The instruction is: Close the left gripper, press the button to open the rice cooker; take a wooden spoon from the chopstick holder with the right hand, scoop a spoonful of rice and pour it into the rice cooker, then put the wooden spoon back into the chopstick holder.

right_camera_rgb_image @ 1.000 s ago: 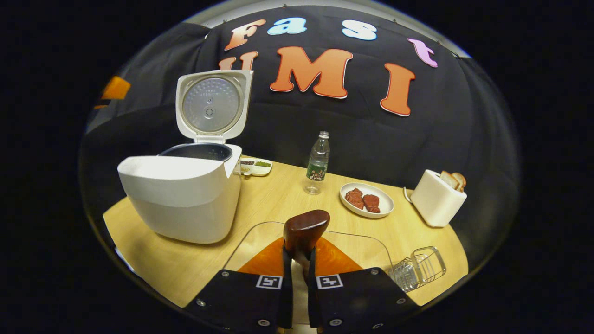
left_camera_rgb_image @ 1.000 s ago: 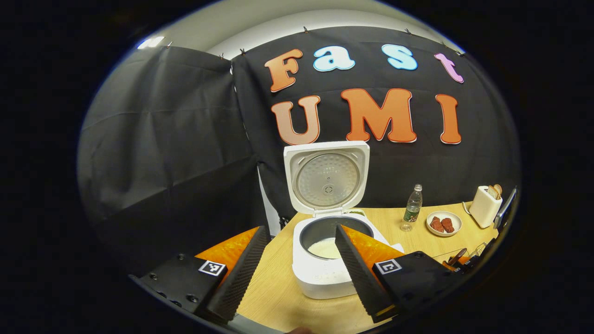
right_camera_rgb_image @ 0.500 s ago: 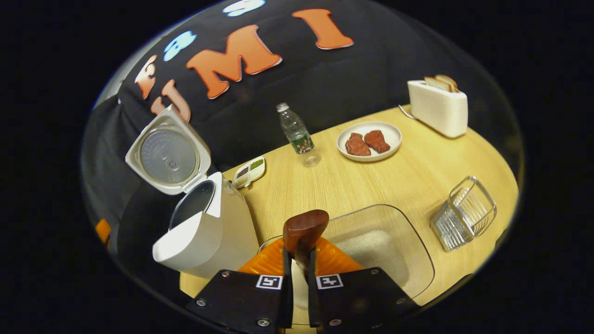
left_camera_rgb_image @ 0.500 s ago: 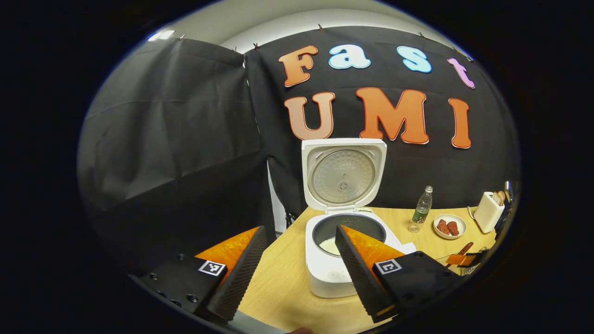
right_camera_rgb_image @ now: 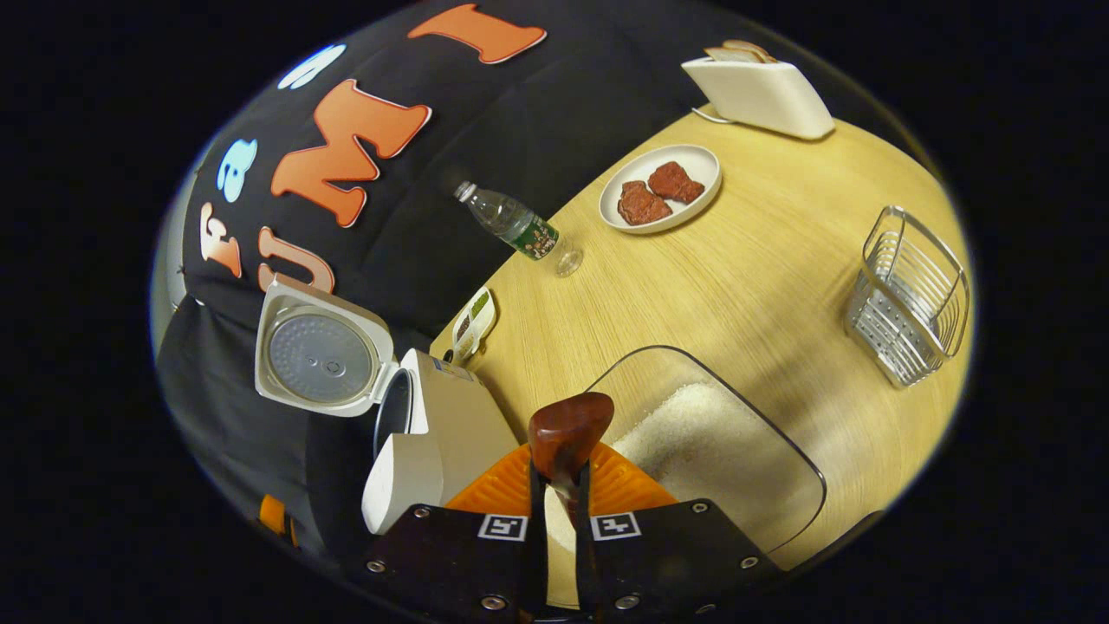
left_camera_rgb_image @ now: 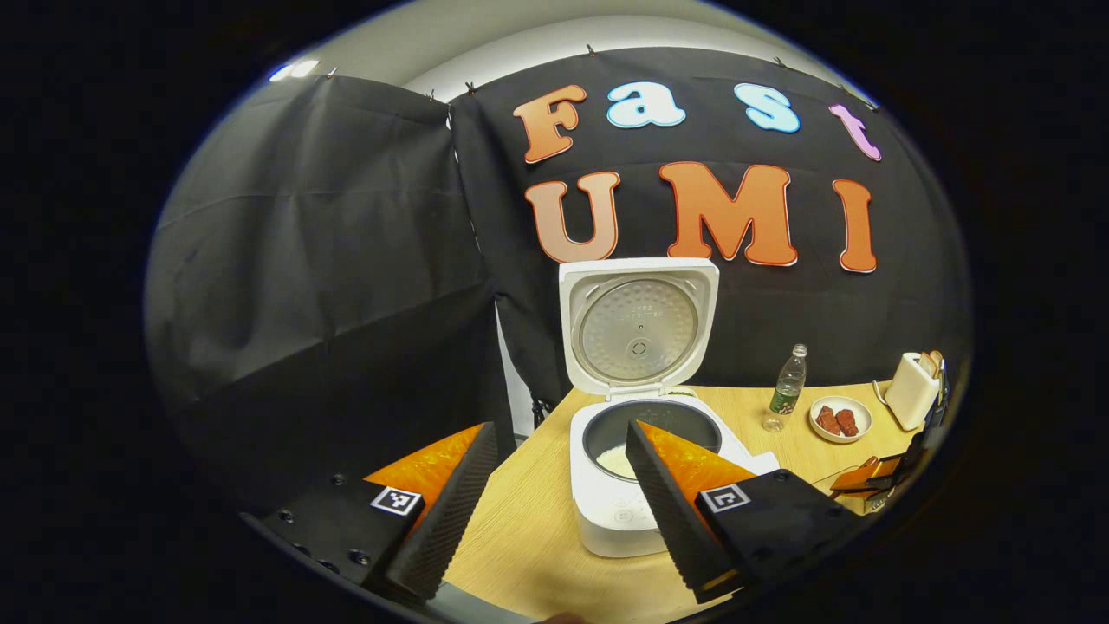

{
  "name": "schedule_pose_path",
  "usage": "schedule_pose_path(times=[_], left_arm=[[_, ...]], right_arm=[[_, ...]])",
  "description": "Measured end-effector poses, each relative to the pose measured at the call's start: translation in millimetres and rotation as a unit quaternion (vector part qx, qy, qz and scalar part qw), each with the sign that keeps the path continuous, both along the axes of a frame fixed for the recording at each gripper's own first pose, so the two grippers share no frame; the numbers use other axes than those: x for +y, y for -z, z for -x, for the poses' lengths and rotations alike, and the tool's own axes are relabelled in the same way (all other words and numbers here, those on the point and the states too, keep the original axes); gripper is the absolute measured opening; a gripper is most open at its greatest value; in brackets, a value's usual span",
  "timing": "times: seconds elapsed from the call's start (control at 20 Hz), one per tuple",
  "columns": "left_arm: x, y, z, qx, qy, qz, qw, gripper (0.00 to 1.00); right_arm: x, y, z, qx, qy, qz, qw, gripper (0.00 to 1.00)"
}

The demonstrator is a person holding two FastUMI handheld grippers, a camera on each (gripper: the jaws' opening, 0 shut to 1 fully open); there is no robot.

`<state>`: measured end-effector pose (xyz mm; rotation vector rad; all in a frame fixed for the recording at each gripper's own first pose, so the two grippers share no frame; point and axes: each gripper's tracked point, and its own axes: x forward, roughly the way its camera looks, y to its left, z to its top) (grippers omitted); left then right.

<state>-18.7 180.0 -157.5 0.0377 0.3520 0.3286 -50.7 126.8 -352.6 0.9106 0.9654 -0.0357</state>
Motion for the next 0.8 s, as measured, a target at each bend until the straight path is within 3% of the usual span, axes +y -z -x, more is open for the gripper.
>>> schedule_pose_path(times=[0.3,0.55,0.75,0.8], left_arm=[[-2.9,-0.5,3.1,0.003,-0.001,-0.005,1.000,0.96],[-7.3,-2.6,2.8,0.000,0.001,-0.006,1.000,0.96],[-14.1,-6.9,1.4,-0.006,0.005,-0.008,1.000,1.00],[-14.9,-8.8,1.5,-0.008,0.006,-0.010,1.000,0.96]], right_arm=[[-16.1,-2.8,-1.8,0.004,0.025,-0.079,0.997,0.12],[-45.5,-12.1,2.0,0.000,0.061,-0.107,0.992,0.12],[-68.7,-32.8,-5.9,-0.006,0.105,-0.164,0.981,0.12],[-70.4,-39.0,-8.2,-0.009,0.113,-0.178,0.977,0.12]])
